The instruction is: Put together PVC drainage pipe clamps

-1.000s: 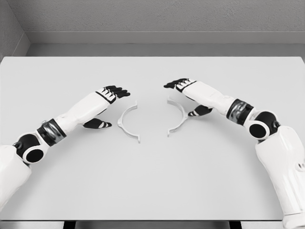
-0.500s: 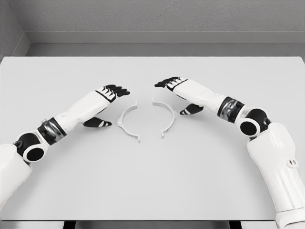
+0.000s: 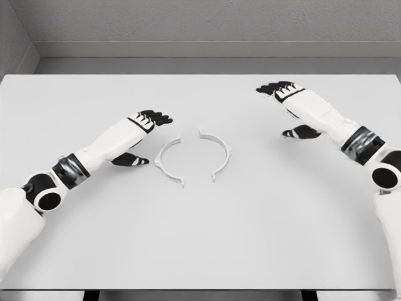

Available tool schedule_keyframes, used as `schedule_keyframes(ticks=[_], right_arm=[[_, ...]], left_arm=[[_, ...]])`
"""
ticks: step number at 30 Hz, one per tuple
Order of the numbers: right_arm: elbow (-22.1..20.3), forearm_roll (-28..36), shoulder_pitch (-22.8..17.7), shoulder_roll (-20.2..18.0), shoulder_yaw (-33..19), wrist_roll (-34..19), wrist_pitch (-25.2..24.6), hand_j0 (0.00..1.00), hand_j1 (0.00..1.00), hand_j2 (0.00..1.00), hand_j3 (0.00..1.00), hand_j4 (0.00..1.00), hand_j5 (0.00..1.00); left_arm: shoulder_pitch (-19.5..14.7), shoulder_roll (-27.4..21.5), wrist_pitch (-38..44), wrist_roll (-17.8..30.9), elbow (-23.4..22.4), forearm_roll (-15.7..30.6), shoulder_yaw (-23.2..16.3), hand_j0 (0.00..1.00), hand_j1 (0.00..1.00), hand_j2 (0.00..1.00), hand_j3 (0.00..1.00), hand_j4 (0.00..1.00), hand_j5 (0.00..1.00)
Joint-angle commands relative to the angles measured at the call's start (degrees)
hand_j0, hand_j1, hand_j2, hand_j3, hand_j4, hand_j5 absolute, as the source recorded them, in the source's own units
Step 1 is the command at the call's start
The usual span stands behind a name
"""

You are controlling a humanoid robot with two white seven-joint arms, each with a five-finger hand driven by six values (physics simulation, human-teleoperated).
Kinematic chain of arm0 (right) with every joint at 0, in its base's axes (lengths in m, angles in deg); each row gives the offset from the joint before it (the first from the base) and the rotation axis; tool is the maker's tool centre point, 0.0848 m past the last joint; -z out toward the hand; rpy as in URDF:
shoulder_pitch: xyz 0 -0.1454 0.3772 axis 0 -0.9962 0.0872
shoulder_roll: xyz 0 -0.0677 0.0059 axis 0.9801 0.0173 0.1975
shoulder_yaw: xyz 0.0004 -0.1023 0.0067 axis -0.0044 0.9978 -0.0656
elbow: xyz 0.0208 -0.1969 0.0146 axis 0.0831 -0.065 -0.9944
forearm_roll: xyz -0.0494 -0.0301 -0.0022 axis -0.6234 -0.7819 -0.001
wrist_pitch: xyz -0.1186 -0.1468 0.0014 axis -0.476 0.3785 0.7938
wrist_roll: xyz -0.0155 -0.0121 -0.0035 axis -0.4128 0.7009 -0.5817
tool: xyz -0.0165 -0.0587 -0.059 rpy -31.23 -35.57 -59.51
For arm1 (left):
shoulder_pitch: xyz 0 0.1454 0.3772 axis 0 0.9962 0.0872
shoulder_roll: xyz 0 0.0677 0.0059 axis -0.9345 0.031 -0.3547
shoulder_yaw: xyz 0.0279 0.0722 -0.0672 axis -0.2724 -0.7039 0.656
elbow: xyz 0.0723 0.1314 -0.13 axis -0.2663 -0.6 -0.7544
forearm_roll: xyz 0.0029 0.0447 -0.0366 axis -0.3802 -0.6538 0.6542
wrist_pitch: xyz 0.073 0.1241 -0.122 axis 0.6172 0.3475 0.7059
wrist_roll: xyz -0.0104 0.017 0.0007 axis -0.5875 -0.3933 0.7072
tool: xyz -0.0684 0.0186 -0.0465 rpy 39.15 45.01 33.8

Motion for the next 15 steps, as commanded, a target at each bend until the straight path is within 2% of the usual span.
schedule_keyframes(ticks=[1,2,3,4,13,15], right_arm=[[-2.2,1.0,0.0,-1.0,-6.1,0.0,-0.1,1.0,1.0,1.0,1.0,1.0,1.0],[-2.2,1.0,0.0,-1.0,-6.1,0.0,-0.1,1.0,1.0,1.0,1.0,1.0,1.0],[-4.9,2.3,-3.6,-1.8,-8.3,0.1,-0.1,1.0,1.0,1.0,1.0,1.0,1.0],[-5.0,3.2,-5.0,-1.8,-10.5,0.0,-0.1,1.0,1.0,1.0,1.0,1.0,1.0],[-4.6,3.3,-5.5,-2.7,-10.9,-0.1,-0.1,1.0,1.0,1.0,1.0,1.0,1.0],[-4.6,3.4,-5.3,-2.5,-11.1,-5.4,-0.1,1.0,1.0,1.0,1.0,1.0,1.0]], left_arm=[[0.0,0.2,0.0,0.0,-0.2,0.4,0.0,1.0,1.0,1.0,1.0,1.0,1.0],[0.0,0.2,0.0,0.0,-0.2,0.4,0.0,1.0,1.0,1.0,1.0,1.0,1.0],[0.0,0.4,0.0,0.0,-0.2,0.3,0.0,1.0,1.0,1.0,1.0,1.0,1.0],[0.0,0.5,0.0,0.0,-0.2,0.4,0.0,1.0,1.0,1.0,1.0,1.0,1.0],[-0.1,1.7,0.0,0.0,-0.2,0.4,-0.4,1.0,1.0,1.0,1.0,1.0,1.0],[-0.1,1.9,0.0,0.0,-0.2,0.3,-0.4,1.0,1.0,1.0,1.0,1.0,1.0]])
